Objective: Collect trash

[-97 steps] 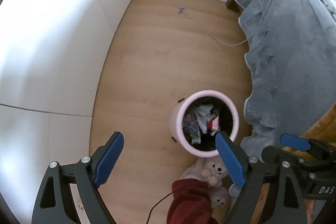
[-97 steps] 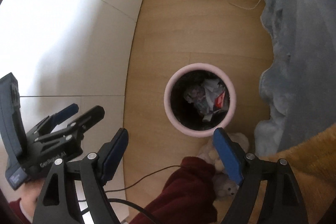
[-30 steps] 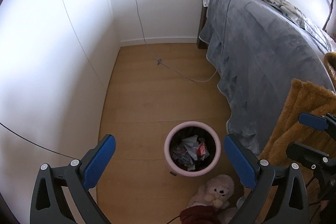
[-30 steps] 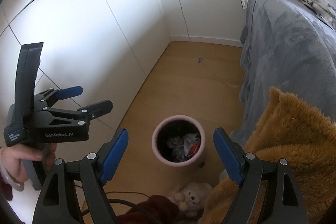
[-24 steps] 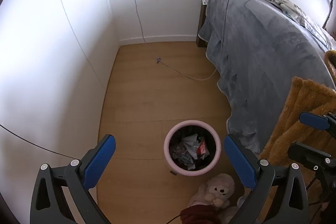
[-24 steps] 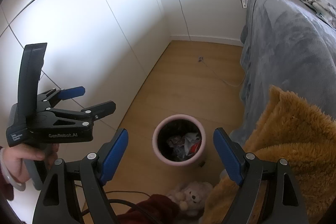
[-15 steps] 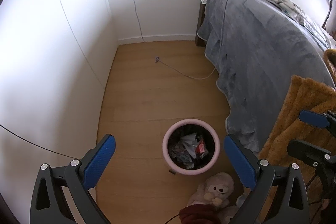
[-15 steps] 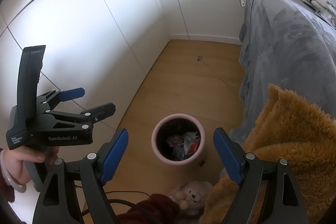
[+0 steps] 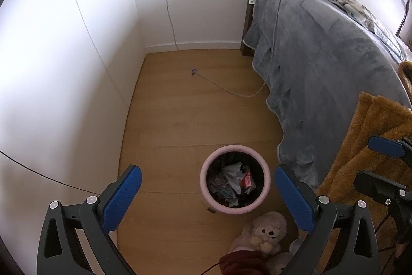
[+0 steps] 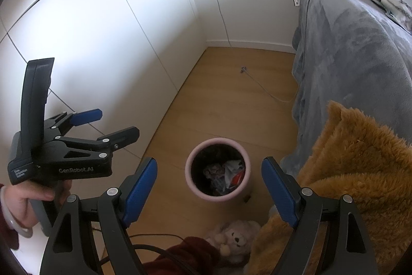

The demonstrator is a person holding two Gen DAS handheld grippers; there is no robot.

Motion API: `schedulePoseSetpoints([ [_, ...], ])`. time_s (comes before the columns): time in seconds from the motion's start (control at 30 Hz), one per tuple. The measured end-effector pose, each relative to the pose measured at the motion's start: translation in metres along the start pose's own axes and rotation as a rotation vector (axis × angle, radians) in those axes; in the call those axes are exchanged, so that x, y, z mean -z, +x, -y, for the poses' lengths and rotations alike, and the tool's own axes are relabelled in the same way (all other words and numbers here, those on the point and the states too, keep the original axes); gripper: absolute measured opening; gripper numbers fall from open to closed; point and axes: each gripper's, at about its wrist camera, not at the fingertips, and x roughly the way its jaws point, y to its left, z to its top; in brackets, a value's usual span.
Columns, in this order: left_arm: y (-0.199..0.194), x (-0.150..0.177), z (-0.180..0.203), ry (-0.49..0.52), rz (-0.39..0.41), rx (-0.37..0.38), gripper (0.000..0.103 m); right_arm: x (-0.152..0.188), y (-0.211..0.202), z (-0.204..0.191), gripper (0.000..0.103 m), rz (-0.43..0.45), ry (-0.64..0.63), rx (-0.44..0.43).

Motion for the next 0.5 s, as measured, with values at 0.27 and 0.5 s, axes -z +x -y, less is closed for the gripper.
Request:
schedulePoseSetpoints([
  [0.27,0.0021,-0.0024,-0.0005,0.004,-0.006,0.002,0.103,-0.0014,0.0002,-0.0002,0.082,-0.004,0.001,0.002],
  [0.5,-0.001,-0.0005,0.0006,-0.003,0.022,-0.009,0.103,-0.0013,0.0001,-0.0002,0.082,-0.004,0.0,0.003],
])
